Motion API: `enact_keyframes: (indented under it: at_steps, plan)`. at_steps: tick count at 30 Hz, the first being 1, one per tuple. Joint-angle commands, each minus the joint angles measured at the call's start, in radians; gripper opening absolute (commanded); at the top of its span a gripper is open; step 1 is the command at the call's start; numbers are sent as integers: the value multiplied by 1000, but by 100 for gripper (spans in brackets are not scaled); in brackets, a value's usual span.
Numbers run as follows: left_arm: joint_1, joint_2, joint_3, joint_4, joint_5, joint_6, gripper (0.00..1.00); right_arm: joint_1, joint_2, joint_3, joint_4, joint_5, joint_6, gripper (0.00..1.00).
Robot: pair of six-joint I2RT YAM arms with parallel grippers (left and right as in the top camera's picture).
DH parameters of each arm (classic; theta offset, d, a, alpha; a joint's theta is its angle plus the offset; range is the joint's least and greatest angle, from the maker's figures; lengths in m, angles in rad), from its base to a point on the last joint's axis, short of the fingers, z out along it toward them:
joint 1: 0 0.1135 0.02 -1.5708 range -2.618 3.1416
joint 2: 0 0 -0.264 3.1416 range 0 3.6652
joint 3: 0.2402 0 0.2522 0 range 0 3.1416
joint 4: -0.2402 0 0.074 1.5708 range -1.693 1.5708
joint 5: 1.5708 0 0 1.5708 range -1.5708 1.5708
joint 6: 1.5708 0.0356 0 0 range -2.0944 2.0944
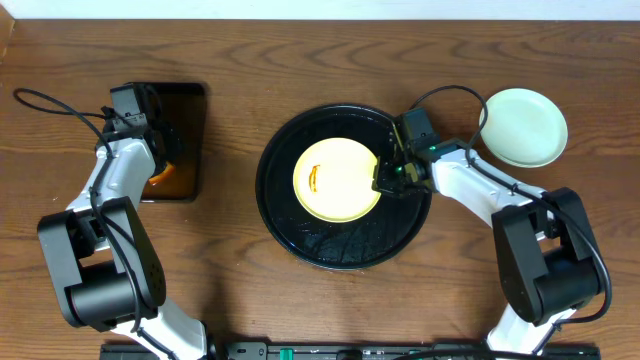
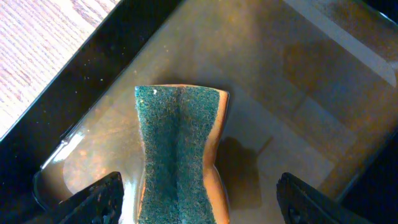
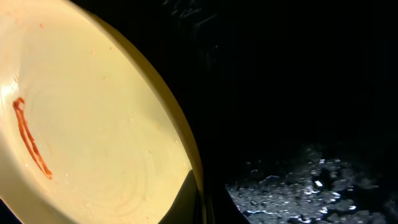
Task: Clean dirty plates on tray and stack at the side
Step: 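Drag the yellow plate with the right gripper to the tray center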
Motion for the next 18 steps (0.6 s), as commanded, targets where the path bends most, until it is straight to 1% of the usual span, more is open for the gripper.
enact_keyframes:
  at_steps: [1,12,18]
  plan:
    - [3,-2,4,1,-1,-2,80,-27,24,10,0,25,-19,1]
    - [3,-2,4,1,-1,-2,80,-9,24,8,19,155,-18,1]
    - [4,-2,4,1,-2,-2,80,14,24,8,29,165,-19,3]
